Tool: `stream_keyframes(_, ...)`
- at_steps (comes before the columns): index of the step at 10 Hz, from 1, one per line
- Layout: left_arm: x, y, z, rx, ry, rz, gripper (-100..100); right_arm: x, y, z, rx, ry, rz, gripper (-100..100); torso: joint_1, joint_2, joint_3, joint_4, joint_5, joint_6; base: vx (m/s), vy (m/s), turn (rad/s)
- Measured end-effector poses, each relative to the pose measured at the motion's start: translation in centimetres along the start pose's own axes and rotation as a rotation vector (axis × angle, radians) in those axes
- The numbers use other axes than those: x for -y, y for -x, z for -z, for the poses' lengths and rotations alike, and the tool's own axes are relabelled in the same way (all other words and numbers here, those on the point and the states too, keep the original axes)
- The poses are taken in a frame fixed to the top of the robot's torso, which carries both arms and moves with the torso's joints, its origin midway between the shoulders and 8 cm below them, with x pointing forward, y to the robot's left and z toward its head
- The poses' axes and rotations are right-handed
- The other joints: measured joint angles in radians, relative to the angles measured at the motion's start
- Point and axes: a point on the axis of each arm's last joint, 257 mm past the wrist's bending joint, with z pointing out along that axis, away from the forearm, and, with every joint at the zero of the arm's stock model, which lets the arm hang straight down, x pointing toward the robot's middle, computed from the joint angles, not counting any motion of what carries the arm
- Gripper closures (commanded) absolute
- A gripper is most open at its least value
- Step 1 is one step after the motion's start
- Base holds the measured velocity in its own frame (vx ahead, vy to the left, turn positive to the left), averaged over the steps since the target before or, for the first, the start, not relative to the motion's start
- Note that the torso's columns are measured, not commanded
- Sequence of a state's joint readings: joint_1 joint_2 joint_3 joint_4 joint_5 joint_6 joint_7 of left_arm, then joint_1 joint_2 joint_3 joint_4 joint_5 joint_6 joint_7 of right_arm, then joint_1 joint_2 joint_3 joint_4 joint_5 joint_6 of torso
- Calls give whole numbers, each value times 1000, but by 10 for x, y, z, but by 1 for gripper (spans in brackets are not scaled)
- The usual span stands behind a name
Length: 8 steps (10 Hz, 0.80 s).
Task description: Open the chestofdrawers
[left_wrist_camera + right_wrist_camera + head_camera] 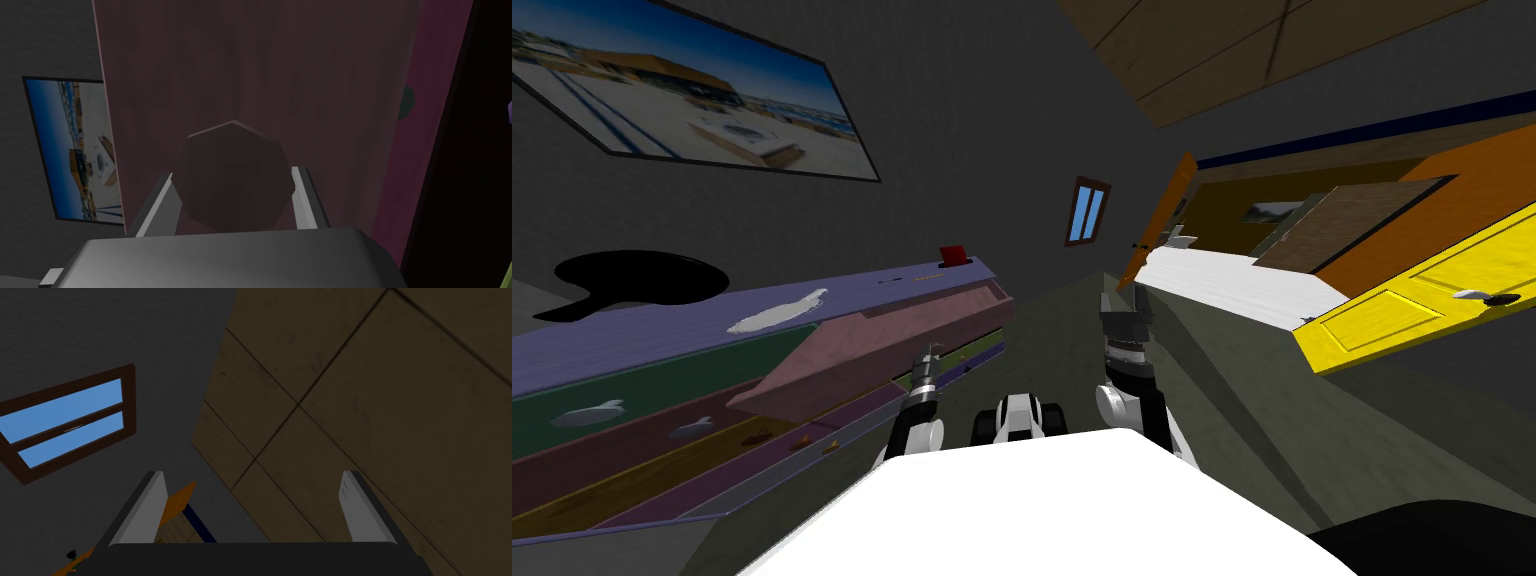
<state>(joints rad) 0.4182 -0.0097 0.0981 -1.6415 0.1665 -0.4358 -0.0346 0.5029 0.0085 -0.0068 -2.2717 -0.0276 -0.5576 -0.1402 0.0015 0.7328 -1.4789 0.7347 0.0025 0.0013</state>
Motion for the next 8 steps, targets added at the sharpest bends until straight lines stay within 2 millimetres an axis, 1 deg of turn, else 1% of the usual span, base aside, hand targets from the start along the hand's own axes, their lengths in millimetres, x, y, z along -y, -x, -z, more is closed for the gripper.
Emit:
stream_keyframes(1, 1, -1, 0, -2, -5, 1, -100, 0, 0, 0, 0, 0, 0, 0, -1, 3, 2, 0, 1, 0, -67, -38, -4)
stream_keyframes(3, 8, 1, 0, 1, -4, 1, -100, 0, 0, 0, 0, 0, 0, 0, 2, -2, -1, 1, -2, -1, 26, 1, -11)
stream_keyframes(6, 26, 5, 0, 6, -4, -1, -100, 0, 0, 0, 0, 0, 0, 0, -2, 6, 3, 4, -3, -1, 25, 1, -10)
stream_keyframes(8, 32, 7, 3, 10, 7, -3, -100, 0, 0, 0, 0, 0, 0, 0, -6, 10, 5, 8, -6, -1, 6, -13, -15)
